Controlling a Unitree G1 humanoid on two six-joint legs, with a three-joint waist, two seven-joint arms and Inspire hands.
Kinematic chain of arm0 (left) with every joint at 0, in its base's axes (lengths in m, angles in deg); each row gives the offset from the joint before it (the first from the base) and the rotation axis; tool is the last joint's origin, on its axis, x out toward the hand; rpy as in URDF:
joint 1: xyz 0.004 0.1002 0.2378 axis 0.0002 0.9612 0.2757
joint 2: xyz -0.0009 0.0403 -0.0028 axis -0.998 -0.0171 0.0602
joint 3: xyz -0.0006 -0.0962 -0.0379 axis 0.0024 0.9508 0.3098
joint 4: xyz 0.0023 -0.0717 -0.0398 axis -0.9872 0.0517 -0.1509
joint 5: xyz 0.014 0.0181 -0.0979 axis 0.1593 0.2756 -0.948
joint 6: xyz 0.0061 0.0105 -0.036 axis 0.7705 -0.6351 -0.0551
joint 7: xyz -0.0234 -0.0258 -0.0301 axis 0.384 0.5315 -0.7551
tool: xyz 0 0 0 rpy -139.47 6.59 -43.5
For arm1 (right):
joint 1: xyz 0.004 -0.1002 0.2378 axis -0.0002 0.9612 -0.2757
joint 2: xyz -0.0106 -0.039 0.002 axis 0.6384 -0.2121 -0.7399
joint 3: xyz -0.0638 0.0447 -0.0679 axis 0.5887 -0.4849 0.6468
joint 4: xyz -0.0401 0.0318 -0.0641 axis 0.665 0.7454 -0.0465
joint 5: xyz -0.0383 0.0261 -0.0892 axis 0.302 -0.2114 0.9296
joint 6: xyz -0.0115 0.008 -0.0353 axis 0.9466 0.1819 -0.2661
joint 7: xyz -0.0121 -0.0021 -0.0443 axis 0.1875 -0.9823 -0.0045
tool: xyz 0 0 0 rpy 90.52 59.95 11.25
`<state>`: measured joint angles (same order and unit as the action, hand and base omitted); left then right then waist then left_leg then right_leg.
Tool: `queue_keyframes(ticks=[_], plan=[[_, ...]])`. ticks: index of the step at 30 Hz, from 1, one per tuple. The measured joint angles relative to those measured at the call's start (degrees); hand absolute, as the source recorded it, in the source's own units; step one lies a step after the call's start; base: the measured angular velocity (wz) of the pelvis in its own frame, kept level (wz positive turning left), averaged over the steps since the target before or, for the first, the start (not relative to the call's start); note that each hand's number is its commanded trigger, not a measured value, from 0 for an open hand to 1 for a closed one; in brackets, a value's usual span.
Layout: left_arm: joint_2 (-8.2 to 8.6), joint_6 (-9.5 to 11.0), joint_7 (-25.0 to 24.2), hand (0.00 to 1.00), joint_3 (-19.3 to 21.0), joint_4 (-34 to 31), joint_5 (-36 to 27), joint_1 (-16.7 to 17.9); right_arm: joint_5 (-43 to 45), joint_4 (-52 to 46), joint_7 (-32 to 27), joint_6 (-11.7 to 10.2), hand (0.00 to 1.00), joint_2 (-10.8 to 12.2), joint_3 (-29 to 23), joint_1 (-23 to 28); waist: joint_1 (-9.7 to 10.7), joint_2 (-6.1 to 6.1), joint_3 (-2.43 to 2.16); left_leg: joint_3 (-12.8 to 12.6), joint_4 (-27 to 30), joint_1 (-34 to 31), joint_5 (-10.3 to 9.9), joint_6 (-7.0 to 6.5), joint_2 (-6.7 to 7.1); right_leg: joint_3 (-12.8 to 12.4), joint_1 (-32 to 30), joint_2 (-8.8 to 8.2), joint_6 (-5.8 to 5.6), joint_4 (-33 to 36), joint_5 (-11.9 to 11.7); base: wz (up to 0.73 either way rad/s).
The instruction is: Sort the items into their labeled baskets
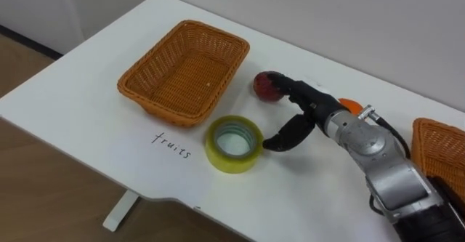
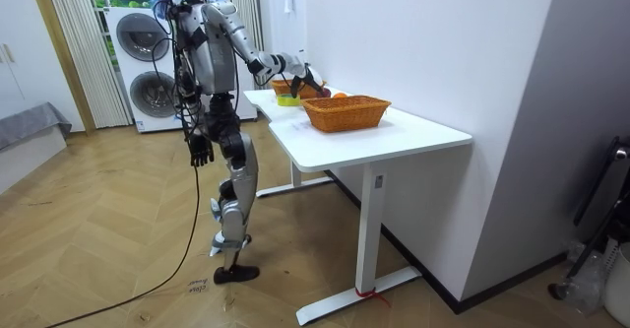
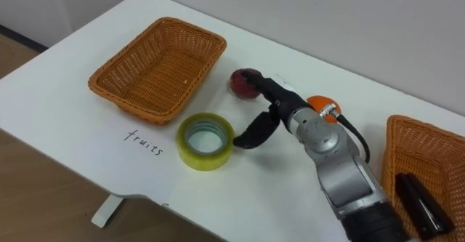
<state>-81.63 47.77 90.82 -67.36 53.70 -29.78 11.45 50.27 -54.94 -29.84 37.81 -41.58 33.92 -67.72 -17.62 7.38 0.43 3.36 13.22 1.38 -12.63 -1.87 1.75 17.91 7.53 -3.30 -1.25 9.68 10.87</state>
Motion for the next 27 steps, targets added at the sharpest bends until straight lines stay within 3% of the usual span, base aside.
queue_keyframes(ticks=[16,27], plan=[[-0.12,0.04,-0.01,0.0,-1.29,-0.32,0.06,0.15,5.24,1.6,0.05,0.61,0.0,1.69,0.24,-0.27,-0.16,0.42,0.12,0.07,-0.36,0.08,0.01,0.0,0.01,-0.32,-0.2,-0.01,0.0,0.07,0.0,0.0],[-0.15,0.2,0.0,0.0,-1.97,-0.09,0.02,0.25,3.0,1.37,1.17,0.64,0.0,2.22,0.39,-4.65,-0.29,0.2,0.3,-0.02,-0.46,0.34,0.06,-0.04,-0.06,-0.24,-0.06,-0.08,-0.02,-0.01,0.01,0.0]])
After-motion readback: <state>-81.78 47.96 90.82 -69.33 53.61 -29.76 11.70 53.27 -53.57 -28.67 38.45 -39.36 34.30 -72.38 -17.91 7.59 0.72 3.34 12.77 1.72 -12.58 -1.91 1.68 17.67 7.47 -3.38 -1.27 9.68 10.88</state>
